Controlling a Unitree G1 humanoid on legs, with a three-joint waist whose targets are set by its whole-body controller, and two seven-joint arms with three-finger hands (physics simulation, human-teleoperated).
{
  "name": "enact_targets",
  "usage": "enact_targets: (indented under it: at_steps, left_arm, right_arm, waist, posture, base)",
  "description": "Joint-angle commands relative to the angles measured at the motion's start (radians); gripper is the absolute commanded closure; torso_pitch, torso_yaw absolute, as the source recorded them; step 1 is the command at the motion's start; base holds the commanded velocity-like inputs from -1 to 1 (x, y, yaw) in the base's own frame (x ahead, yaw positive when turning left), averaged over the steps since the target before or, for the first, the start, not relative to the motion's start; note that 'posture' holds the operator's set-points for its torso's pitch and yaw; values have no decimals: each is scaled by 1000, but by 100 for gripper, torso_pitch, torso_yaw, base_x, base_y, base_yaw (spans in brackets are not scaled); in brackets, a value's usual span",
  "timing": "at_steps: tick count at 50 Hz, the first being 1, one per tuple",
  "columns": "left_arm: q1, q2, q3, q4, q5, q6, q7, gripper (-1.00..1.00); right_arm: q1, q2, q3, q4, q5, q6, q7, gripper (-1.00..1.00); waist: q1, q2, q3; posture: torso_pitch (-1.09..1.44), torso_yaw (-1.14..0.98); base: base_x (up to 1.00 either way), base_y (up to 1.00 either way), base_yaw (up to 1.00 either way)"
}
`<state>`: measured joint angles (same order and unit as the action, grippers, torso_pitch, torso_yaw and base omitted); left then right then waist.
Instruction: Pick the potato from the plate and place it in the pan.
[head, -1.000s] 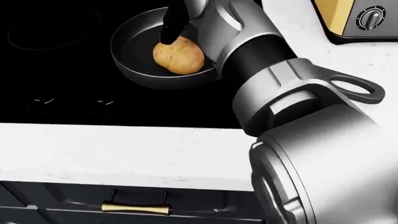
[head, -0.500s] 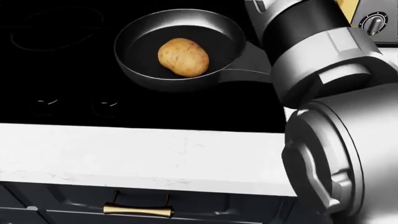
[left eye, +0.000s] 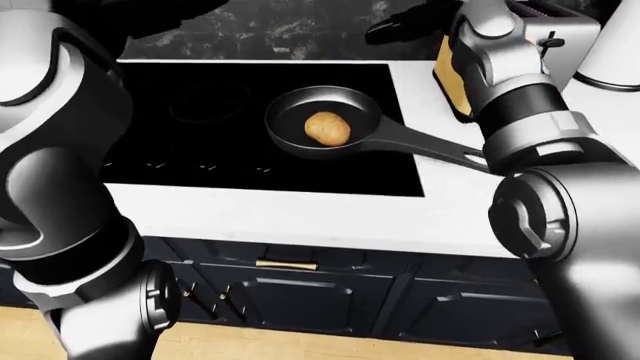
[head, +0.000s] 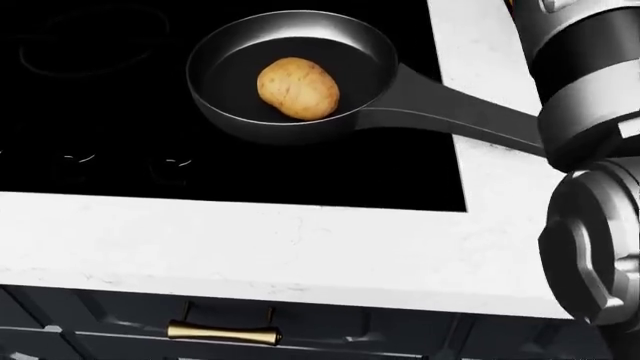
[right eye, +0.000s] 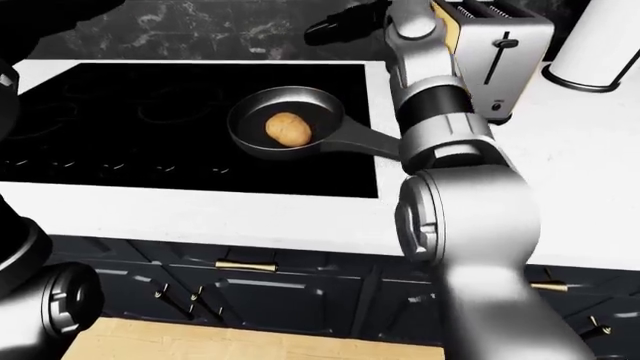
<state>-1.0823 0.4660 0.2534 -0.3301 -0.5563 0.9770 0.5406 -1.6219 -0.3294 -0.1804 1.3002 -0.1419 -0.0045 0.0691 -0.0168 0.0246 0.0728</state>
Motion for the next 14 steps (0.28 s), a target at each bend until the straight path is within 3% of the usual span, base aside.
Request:
enact_targets:
  at_steps: [1,14]
  left_arm:
    - [-31,12,9,-17,-1,-39,2,-100]
    - [-48,36,26,-29,-54,-124,51,-100]
  right_arm:
    - [-43,-25,-1,-57,24,-36,-4,-100]
    - [23,-97,19,-228,90,-48,-10,-100]
  waist:
    - [0,0,-34]
    - [1,-5,-32]
  posture:
    - [0,0]
    - [0,0]
  base:
    - [0,0,0]
    - [0,0,0]
